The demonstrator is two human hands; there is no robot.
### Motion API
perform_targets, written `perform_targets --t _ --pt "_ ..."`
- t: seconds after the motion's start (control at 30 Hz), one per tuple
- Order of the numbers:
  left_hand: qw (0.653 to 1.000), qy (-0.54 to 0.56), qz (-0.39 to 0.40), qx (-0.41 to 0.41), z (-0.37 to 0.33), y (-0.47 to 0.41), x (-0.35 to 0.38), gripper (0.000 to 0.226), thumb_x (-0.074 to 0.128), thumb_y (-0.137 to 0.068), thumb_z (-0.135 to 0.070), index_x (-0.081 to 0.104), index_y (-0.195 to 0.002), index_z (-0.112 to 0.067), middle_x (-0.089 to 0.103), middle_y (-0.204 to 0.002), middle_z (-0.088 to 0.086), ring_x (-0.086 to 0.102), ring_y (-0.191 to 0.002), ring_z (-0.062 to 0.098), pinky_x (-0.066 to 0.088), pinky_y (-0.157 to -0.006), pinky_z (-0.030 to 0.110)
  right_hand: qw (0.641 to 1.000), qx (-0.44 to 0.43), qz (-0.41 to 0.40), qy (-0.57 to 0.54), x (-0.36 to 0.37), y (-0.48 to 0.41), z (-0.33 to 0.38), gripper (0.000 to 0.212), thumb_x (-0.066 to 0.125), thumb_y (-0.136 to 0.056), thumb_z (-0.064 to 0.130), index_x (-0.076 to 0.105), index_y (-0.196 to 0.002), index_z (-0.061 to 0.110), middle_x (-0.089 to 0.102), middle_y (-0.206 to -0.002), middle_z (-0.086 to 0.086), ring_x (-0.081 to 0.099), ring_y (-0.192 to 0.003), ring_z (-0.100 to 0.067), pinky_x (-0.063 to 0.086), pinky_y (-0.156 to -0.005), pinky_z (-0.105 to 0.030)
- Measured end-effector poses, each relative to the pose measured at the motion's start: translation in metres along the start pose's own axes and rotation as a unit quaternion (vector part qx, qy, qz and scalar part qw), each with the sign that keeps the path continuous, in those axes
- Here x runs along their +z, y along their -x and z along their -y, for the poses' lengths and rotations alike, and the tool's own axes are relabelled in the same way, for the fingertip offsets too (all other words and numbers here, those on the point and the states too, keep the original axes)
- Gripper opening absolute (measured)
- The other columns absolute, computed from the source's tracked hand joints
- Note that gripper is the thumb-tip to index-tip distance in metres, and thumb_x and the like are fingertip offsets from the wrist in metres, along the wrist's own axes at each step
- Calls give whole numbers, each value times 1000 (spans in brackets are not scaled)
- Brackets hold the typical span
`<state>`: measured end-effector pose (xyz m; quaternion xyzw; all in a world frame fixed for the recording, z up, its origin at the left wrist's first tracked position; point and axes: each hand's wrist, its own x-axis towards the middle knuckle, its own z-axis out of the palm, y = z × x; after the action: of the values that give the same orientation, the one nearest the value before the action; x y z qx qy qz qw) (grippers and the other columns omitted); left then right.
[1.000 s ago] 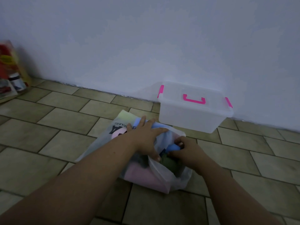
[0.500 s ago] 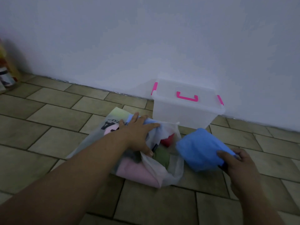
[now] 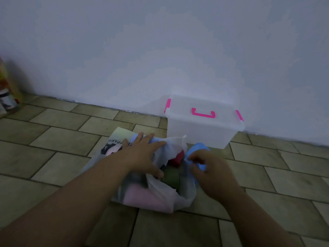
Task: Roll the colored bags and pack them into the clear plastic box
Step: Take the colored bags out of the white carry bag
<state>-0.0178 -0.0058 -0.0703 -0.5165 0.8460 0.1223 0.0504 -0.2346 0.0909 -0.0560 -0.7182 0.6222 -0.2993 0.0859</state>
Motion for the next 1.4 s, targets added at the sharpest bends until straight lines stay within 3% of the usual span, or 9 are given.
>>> perform_targets --t 0.1,0.2,0.4,0.6,0.8,0.93,1.03,1.27,1.4 --pt "1000 -7 -12 3 -14 -10 -4 107 57 -62 -80 -1 -145 -47 -9 -159 -8 -11 -145 23 -1 -105 70 988 16 146 40 23 -21 8 24 45 -93 16 65 -105 23 66 -100 6 58 -90 -9 47 -78 -22" --pt "1000 -30 -6 2 -19 -18 -6 111 61 -61 -77 -4 -146 -45 -7 -159 -6 -9 -146 23 1 -105 71 979 30 183 87 37 -47 -5 25 48 -91 17 61 -112 18 67 -109 -4 61 -99 -22 49 -88 -34" --pt "999 -29 3 17 -12 -17 0 114 64 -65 -72 -11 -145 -45 -13 -159 -3 -18 -144 23 -7 -104 72 968 24 213 133 61 -75 -17 36 51 -94 28 50 -126 11 60 -123 -11 57 -110 -26 44 -91 -32" --pt "999 -10 -18 29 -2 -9 2 112 65 -64 -71 -11 -143 -50 -16 -158 -7 -21 -143 19 -9 -106 68 985 52 158 33 35 -51 -13 30 68 -74 30 42 -89 25 56 -76 5 56 -69 -17 42 -58 -30" --pt "999 -19 -4 26 -1 -11 1 113 64 -64 -73 -10 -145 -47 -12 -159 -7 -18 -144 20 -9 -108 66 986 137 18 -89 -56 -8 -45 27 72 -65 18 60 -80 36 66 -71 7 60 -62 -4 45 -54 -20" --pt "999 -33 8 21 -3 -11 -1 111 62 -65 -74 -9 -146 -46 -13 -159 -5 -18 -144 21 -8 -109 67 927 273 -147 -210 -76 20 -84 26 67 -76 7 58 -82 31 70 -78 -7 67 -69 -32 56 -66 -50" --pt "999 -34 0 8 -8 -7 -2 109 57 -64 -80 -8 -145 -47 -17 -158 -4 -21 -143 24 -8 -107 69 919 334 -192 -88 -46 22 -96 23 70 -75 14 52 -82 26 65 -80 -8 59 -61 -23 44 -52 -30" --pt "998 -34 17 -54 -15 16 0 118 68 -60 -73 -17 -140 -52 -30 -154 1 -29 -137 43 0 -99 77 960 279 -2 -13 1 4 -77 26 70 -81 32 58 -103 24 63 -100 -1 56 -77 -14 42 -67 -27" --pt "999 -25 10 -47 -9 21 2 116 72 -66 -61 -16 -141 -52 -28 -155 1 -20 -140 43 6 -104 74 992 116 -29 -30 -5 -7 -38 32 72 -76 34 59 -104 29 58 -97 11 55 -82 -6 39 -64 -20"
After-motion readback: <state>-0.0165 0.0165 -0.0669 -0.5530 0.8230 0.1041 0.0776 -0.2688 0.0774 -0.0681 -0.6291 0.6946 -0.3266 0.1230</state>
